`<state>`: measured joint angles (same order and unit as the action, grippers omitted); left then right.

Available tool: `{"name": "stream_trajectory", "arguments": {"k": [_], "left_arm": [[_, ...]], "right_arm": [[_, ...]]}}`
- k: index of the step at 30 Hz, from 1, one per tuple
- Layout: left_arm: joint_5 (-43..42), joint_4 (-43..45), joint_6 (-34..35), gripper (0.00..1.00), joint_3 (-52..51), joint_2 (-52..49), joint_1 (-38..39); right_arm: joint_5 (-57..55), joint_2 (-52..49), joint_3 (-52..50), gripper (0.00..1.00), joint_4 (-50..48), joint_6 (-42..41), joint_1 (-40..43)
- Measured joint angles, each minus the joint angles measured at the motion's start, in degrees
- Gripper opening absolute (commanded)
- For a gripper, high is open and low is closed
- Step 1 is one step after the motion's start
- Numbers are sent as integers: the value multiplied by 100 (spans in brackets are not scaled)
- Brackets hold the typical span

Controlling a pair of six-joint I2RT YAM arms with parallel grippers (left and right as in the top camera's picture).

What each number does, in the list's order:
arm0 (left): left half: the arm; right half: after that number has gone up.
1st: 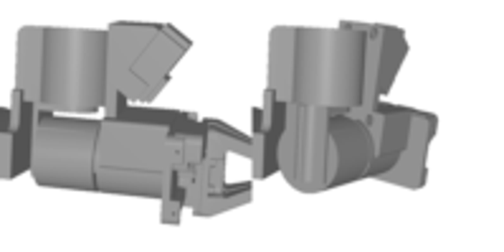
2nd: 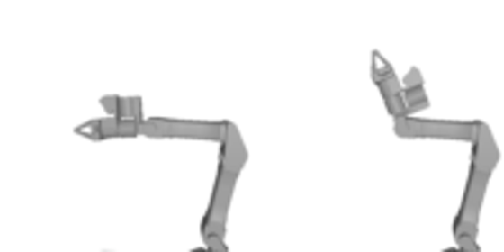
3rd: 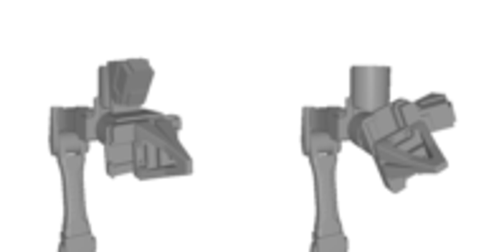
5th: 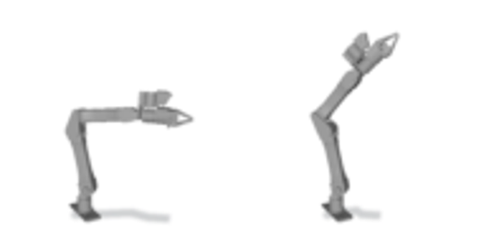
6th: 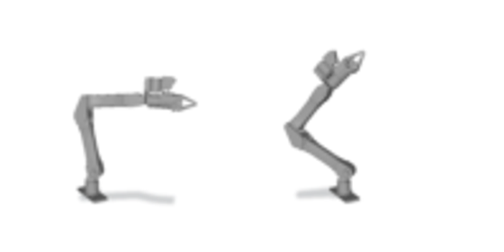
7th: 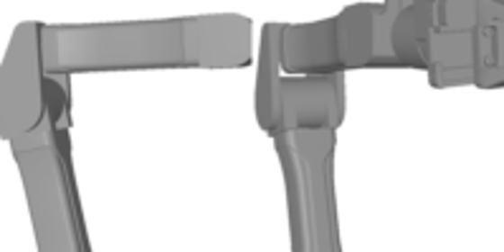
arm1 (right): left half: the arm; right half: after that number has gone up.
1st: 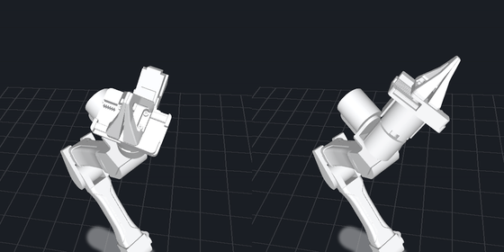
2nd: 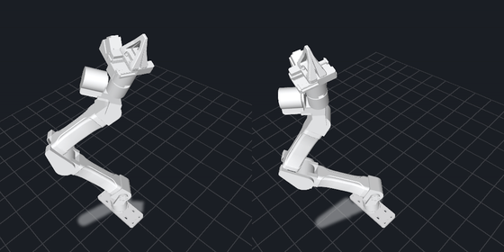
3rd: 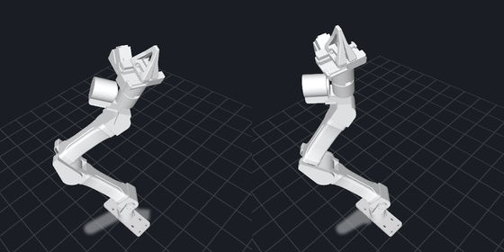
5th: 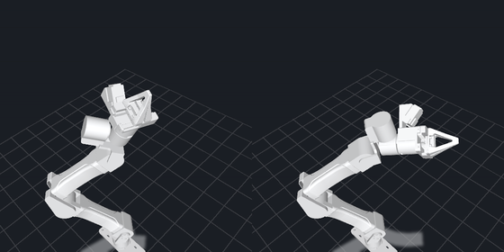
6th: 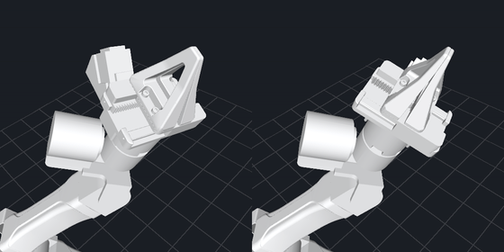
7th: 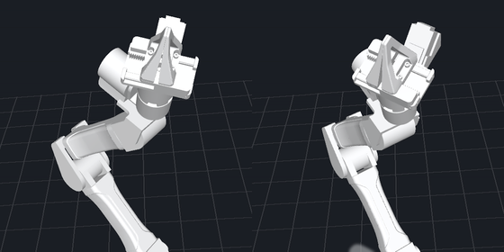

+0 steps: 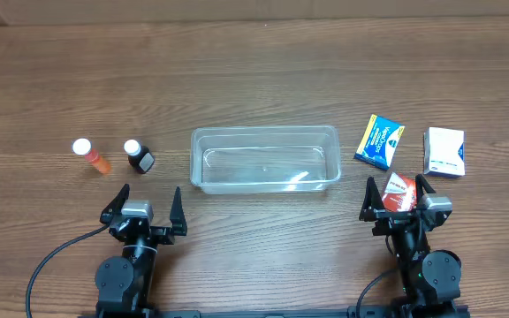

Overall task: Pack container
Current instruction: 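Move the left gripper to the dark brown bottle and grasp it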

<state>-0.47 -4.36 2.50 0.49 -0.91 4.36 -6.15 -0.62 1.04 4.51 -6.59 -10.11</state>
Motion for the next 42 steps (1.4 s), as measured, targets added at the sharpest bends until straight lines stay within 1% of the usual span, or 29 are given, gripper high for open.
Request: {"name": "stream_trajectory", "arguments": {"k": [16,19,21,23,24,25,26,27,30,31,32,34,35,36,37,38,40,42], "left_arm": [[0,0,0,100,0,0,0],[-22,42,7,100,0,0,0],[-48,101,153,100,0,0,0],[-46,20,514,100,17,2,0],[-37,-184,664,100,83,0,0],[-26,-564,776,100,264,-2,0],[-9,-1058,866,100,647,-28,0],[7,-1344,916,100,916,-61,0],[50,-2208,968,100,2277,-629,0],[118,-2782,992,100,2780,-953,0],[184,-2962,1014,100,3062,-1209,0],[304,-4011,1075,100,4052,-2114,0],[354,-4572,1091,100,4848,-2870,-2],[358,-5029,1093,100,5254,-3233,-2],[330,-5751,1095,100,5810,-3703,-2],[297,-6201,1097,100,6218,-4089,-2],[260,-6848,1102,100,6478,-4509,-2],[234,-7180,1106,100,6509,-4828,-2]], "right_arm": [[24,0,0,100,0,0,2],[203,0,0,100,2,-177,2],[334,0,2,100,107,-282,2],[302,-9,87,100,538,-352,0],[275,-17,205,100,780,-372,0],[225,-87,503,100,1311,-389,2],[162,-234,815,100,1563,-391,0],[136,-361,1080,100,1746,-398,0],[81,-1217,2223,100,2516,-463,2],[68,-1631,2671,100,2870,-520,0],[83,-2070,3126,100,3233,-570,0],[151,-2994,4017,100,4015,-627,0],[243,-3630,4616,100,4645,-667,0],[326,-4157,5125,100,5375,-686,0],[439,-4625,5560,100,5810,-697,11],[557,-5010,5901,100,6157,-691,20],[750,-5633,6387,100,6804,-688,28],[826,-5965,6487,100,6961,-688,28]]}}
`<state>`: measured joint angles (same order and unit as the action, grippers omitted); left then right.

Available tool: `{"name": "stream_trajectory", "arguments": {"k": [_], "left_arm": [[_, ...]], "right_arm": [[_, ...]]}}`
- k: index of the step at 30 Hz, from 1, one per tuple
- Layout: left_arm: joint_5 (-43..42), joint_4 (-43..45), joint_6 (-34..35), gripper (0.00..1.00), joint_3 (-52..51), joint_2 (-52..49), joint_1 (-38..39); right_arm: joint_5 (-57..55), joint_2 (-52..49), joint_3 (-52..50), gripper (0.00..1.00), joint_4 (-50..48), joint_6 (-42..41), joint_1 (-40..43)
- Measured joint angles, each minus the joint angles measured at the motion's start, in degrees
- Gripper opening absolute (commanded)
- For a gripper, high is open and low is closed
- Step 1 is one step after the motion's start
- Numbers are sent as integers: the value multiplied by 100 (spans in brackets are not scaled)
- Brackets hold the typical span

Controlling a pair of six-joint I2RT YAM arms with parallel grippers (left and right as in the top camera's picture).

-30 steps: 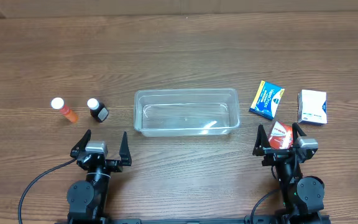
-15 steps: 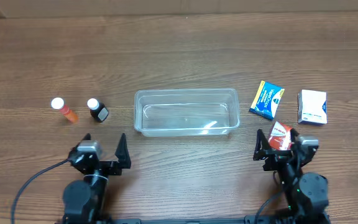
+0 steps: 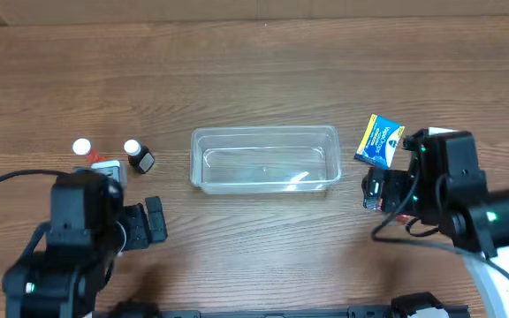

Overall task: Pack container
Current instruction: 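Move the left gripper to the dark brown bottle and grasp it, then carry the brown bottle into the clear container and release it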

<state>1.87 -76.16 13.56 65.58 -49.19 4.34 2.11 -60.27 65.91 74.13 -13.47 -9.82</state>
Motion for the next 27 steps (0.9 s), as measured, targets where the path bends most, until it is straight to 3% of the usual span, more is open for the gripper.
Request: {"name": "stream_trajectory", "arguments": {"k": [5,12,16,21,27], "left_arm": [[-15,-90,2,100,951,-1154,0],[251,-61,-197,100,2426,-3934,-535],[221,94,-787,100,2479,-4631,-1097],[-149,407,-1631,100,2481,-5246,-1119],[-343,667,-1932,98,2481,-5834,-1119]], "right_arm": [[-136,-103,2,100,-4,-2,2],[-221,-103,31,100,2,0,4],[-236,-103,31,100,2,-2,4],[-234,-103,31,100,2,0,4],[-234,-103,31,100,2,0,4]]}}
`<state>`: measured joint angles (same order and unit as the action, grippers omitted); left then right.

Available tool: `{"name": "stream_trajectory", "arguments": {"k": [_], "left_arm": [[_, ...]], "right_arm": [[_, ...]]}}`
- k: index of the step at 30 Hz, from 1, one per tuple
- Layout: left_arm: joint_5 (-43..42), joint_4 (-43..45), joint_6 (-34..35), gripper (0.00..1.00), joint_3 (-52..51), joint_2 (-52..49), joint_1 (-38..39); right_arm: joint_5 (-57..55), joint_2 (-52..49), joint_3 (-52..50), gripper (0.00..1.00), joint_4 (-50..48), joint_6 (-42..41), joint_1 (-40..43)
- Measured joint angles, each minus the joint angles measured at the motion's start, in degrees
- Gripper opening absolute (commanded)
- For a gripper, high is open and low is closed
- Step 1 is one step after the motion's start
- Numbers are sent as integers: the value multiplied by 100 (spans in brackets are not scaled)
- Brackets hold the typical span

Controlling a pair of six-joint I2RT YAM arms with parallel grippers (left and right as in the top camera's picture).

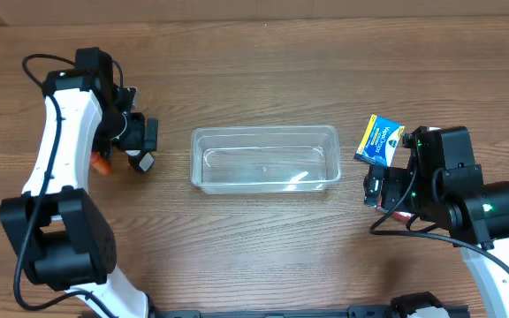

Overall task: Pack container
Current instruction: 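Carry the brown bottle into the clear container and release it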

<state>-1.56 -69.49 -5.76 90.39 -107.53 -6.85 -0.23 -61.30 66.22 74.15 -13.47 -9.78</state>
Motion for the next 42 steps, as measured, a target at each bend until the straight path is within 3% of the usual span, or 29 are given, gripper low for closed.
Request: {"name": "stream_trajectory", "arguments": {"k": [6,9,12,19,24,27,33,37,42], "left_arm": [[-13,46,-70,77,2,-424,11],[-46,-13,-81,56,2,-610,11],[-66,-39,-87,41,2,-619,11],[-35,-122,-66,25,52,-612,11],[-39,-216,-31,22,59,-452,28],[-87,-323,-17,22,57,269,247],[-345,-686,855,21,85,2343,1884],[-319,-680,1591,20,85,1834,2712],[-149,-516,1786,21,96,831,2710]], "right_arm": [[-2,0,0,100,2,0,0],[0,0,0,100,-2,-2,0],[2,0,0,100,0,0,0],[-2,0,0,100,-2,-2,0],[-2,0,0,100,0,-2,0],[-2,0,0,100,0,0,0],[-2,0,0,100,-2,0,0],[0,0,0,100,7,0,0],[0,0,0,100,39,-2,0]]}}
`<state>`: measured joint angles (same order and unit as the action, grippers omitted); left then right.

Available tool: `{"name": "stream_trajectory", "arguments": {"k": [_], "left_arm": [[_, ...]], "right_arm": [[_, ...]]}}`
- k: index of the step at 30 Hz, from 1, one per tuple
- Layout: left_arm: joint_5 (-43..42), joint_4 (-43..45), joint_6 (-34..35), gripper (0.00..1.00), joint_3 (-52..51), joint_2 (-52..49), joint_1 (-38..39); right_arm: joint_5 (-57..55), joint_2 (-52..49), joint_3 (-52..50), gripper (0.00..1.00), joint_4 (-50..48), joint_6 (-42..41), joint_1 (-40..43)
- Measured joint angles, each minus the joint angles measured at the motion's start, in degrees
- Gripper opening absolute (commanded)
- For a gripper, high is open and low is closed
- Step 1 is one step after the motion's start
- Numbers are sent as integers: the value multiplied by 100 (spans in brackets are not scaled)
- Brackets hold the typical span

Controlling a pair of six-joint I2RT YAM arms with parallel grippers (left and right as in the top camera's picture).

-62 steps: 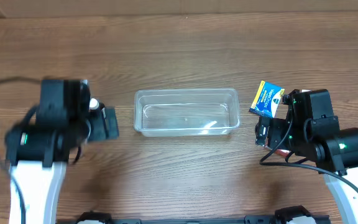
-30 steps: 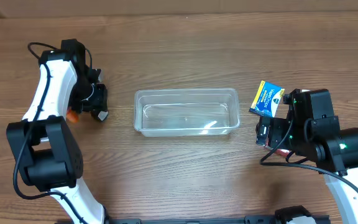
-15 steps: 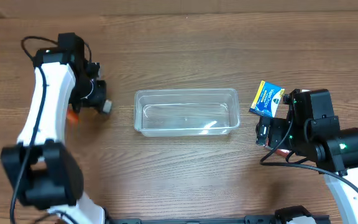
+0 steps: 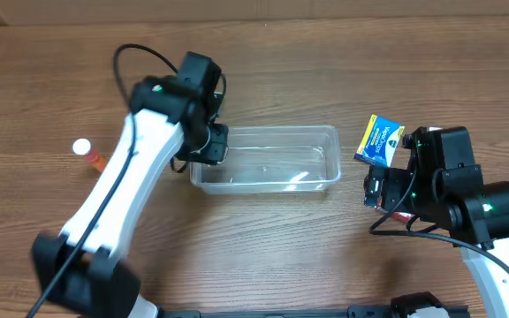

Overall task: Pack container
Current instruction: 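Carry the brown bottle into the clear container and release it, then return the left gripper to the orange Redoxon tube and grasp it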

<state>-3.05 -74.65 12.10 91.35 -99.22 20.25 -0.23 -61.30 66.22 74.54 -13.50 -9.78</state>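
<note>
A clear plastic container (image 4: pixel 277 132) lies at the table's middle. My left gripper (image 4: pixel 208 147) hangs over the container's left end; its fingers point down and are hidden under the wrist. The small dark bottle does not show on the table or in the container. An orange bottle with a white cap (image 4: pixel 85 150) lies at the far left. My right gripper (image 4: pixel 374 190) is low, just right of the container, over a red and white packet (image 4: pixel 405 215) that shows only as a sliver. A blue and yellow box (image 4: pixel 378 141) lies beside it.
The right arm's body (image 4: pixel 467 199) covers the table's right side, and nothing shows beneath it. The left arm (image 4: pixel 122 203) stretches across the front left. A black cable (image 4: pixel 144 53) loops behind the left wrist.
My left gripper has moved from the dark bottle's spot at the left to over the container's left end. The dark bottle is gone from that spot. The right arm has not moved.
Both arms were parked at the front, with two bottles at the left and boxes and a packet at the right. Then the right gripper stood over the red packet and stayed. The left gripper was at the dark bottle, and is now over the container.
</note>
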Motion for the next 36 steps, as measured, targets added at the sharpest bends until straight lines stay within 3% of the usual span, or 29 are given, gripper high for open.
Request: {"name": "stream_trajectory", "arguments": {"k": [10,16,18,25,29,30,32,36], "left_arm": [[111,463,328,23,-2,-1204,-9],[179,529,435,35,-2,-1246,-9],[186,535,446,50,-2,-1246,-9],[201,348,450,56,68,-1246,-9],[203,-284,446,62,872,-1231,-9],[203,-387,442,66,1132,-1178,-9],[293,-767,409,100,1766,-951,-9],[660,-1314,422,100,2468,234,-323]], "right_arm": [[2,0,0,100,0,2,0],[-2,0,0,100,0,0,0],[-2,0,0,100,0,2,0],[-2,0,0,100,4,2,0],[-2,0,2,100,0,0,0],[0,0,2,100,2,2,0],[-2,0,2,100,0,4,0],[0,0,2,100,-2,2,0]]}}
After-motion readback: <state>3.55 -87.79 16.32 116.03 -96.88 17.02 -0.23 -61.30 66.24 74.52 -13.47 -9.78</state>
